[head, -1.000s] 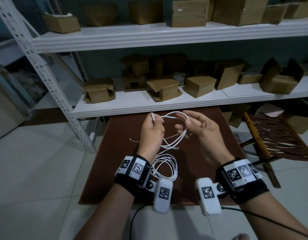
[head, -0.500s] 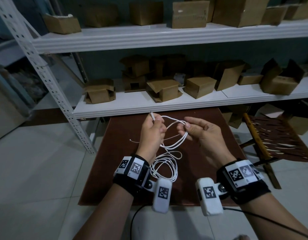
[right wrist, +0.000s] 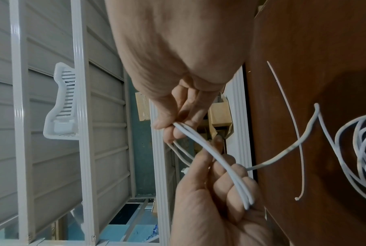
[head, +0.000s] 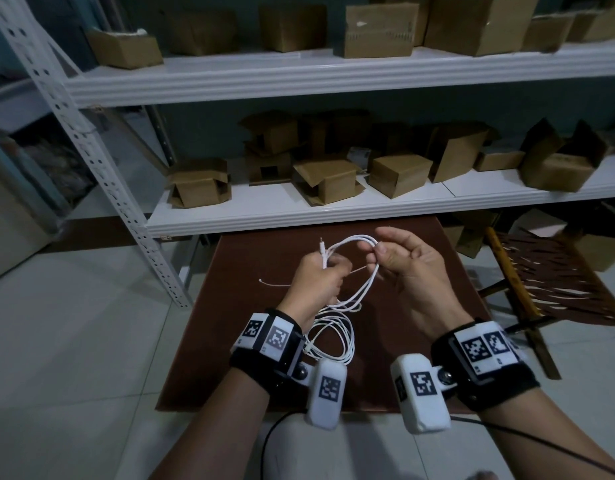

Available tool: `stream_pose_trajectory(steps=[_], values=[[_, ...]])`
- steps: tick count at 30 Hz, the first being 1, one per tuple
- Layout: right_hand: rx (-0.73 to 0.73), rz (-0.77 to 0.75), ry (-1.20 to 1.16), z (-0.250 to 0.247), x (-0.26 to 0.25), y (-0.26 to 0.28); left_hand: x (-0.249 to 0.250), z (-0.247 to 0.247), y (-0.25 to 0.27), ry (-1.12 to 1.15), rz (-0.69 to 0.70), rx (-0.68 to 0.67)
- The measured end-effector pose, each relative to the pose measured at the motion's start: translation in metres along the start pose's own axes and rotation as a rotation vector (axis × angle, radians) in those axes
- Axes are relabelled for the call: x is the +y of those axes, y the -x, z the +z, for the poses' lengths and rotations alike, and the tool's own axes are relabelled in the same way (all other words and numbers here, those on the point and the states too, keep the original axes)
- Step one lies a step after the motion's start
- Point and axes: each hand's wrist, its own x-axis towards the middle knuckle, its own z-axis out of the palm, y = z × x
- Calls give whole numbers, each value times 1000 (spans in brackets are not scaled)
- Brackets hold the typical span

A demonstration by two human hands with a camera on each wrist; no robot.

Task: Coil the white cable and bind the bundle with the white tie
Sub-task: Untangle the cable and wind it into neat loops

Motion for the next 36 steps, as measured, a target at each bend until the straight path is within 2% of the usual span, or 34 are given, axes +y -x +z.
stream_pose_trajectory(steps=[3,6,14,18,19,21,23,25,27,29,30,34,36], values=[[-27,-14,42,1,-2,2,-3,0,-2,79,-80,-9],[-52,-30,92,1,-2,3,-5,-3,-6,141,-104,30],[-36,-53,154,0,1,2,-9,-7,-6,-51,-87,136],[-51,-45,188,2,4,3,-13,-13,-7,-226,-177,182],[-55,-38,187,2,4,4,-18,-14,-11,-248,-237,186],[-60,-36,187,3,5,5,-38,-18,-30,-267,-266,205],[-59,-44,192,3,3,5,-43,-20,-36,-309,-245,144],[-61,-47,211,3,1,5,-8,-14,-5,-322,-283,47],[-67,-48,236,2,0,5,-3,-12,2,-487,-290,48],[-70,-54,247,2,0,4,0,-11,7,-796,-229,152],[-72,-59,249,2,0,4,4,-11,10,-878,-207,182],[-83,-62,234,3,2,4,7,-11,11,-993,-156,257],[-82,-72,245,2,2,4,1,-11,7,-1028,-118,252]])
